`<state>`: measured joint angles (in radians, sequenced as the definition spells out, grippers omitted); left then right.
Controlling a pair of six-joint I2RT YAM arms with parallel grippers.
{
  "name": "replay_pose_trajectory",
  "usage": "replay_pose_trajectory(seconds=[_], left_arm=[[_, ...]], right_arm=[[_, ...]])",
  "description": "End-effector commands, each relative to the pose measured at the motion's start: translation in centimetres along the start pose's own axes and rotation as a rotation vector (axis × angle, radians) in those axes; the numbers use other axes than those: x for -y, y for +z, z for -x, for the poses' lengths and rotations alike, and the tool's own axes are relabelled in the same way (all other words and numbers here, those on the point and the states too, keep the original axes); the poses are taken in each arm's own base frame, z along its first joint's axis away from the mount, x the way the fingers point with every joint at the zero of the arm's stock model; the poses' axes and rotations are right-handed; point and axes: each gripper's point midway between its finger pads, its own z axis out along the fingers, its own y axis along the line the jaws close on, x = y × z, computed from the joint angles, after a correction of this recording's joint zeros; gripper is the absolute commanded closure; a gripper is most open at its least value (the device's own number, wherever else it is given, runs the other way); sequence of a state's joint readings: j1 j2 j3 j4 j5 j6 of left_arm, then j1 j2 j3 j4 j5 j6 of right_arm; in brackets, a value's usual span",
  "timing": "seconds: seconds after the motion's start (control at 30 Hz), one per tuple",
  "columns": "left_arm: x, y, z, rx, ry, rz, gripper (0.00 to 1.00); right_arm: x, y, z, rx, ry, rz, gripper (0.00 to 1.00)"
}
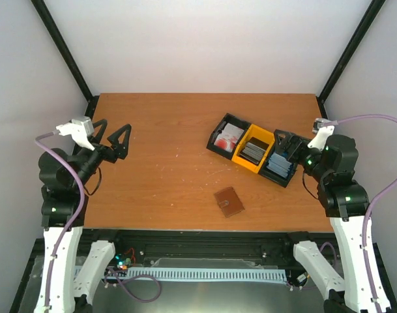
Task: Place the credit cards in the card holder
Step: Move the card holder to the center of the board.
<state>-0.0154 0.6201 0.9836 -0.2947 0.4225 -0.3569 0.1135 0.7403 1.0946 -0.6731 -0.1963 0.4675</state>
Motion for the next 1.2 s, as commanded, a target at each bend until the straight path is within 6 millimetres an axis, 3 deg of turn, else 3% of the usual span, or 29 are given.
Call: replay_pose_trajectory(seconds=[0.0, 0.23, 0.43, 0.63, 0.83, 1.17], left_arm=[[0.5, 0.1, 0.3, 0.013, -0.016, -0.062, 0.02], [0.6, 0.5, -1.1, -0.01, -0.048, -0.124, 0.0], [2.0, 1.4, -4.6, -0.094, -0.109, -0.308, 0.0], [2.1, 2.3, -8.3, -0.181, -0.23, -0.384, 0.0], [2.0, 3.0, -11.6, -0.263, -0.328, -0.407, 0.0], [0.6, 3.6, -15.2, -0.34, -0.453, -0.343, 0.0]], right_arm=[[-1.3, -0.2, 0.0, -0.007, 0.021, 0.106, 0.02], [-2.0, 0.9, -3.7, -0.171, 0.037, 0.228, 0.0], [0.9, 2.7, -10.3, -0.355, 0.074, 0.188, 0.0], [3.3, 3.9, -17.8, -0.555, 0.097, 0.082, 0.0], [5.3, 3.7, -24.4, -0.73, 0.028, -0.092, 0.03], [6.8, 3.8, -30.8, -0.869, -0.048, -0.281, 0.0]])
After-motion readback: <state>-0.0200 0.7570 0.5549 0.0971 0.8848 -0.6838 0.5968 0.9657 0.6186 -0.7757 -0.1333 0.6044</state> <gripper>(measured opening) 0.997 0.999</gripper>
